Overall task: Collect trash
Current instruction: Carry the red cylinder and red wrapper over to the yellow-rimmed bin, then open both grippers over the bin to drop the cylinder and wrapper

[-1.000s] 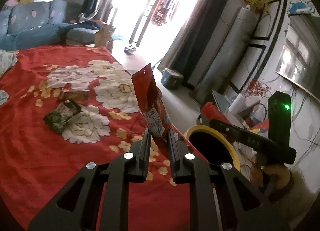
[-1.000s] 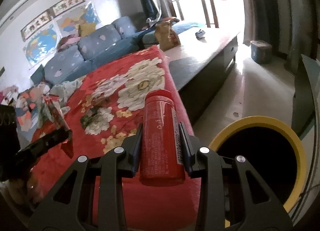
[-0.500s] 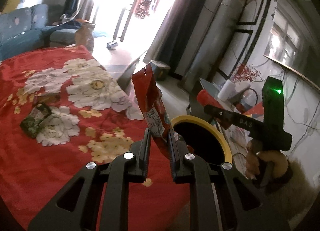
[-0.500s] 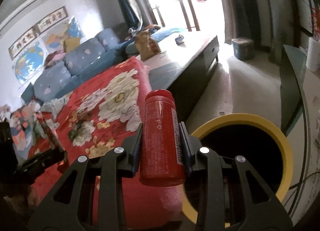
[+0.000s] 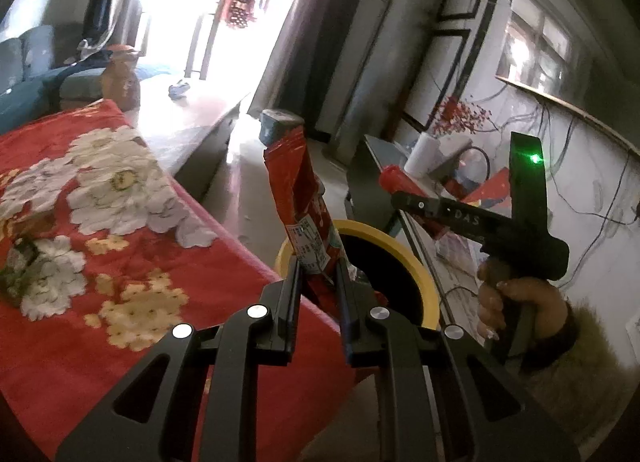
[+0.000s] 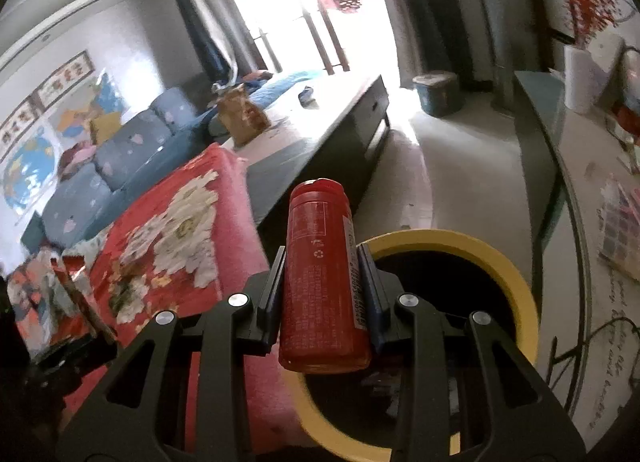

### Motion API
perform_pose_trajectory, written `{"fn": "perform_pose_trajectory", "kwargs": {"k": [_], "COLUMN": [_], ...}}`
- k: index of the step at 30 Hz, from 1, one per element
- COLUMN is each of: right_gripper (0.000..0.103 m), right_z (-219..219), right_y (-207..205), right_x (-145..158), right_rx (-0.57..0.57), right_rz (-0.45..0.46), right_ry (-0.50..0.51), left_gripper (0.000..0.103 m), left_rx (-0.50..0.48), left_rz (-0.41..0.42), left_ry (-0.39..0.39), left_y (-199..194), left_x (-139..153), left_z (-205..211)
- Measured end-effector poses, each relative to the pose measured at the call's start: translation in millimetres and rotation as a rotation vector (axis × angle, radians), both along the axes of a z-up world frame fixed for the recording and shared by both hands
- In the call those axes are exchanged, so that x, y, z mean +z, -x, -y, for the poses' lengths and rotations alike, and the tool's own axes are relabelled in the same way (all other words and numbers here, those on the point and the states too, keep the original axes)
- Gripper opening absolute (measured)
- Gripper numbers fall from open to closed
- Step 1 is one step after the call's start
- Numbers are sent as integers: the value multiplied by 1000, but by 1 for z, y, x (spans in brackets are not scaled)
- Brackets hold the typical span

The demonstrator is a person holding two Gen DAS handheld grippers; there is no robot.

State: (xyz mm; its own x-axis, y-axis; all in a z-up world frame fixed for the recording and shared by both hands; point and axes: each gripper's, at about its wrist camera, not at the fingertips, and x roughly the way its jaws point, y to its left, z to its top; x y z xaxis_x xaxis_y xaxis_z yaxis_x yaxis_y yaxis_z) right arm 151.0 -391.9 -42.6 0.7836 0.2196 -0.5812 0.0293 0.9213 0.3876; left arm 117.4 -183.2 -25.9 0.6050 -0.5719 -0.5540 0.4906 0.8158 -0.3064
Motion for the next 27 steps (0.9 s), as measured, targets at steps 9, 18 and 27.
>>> {"fn": "perform_pose_trajectory", "kwargs": {"k": [9,18,27], "right_gripper": [27,27,27], "right_z": [31,48,57], "right_y": [3,2,1], "right_x": [-14,-31,-42], "right_rx": [-79,-117,-129], "right_rz": [-27,-63,-86], "right_ry": [-23,-52,-68], "left_gripper": [16,16,16], "left_rx": [-58,-105,-140], "left_rz": [-26,-55,-95], "left_ry": [-24,-55,-77], "left_y": [-13,-25,-35], "left_x": [-13,-31,-50], "left_z": [33,61,81]}}
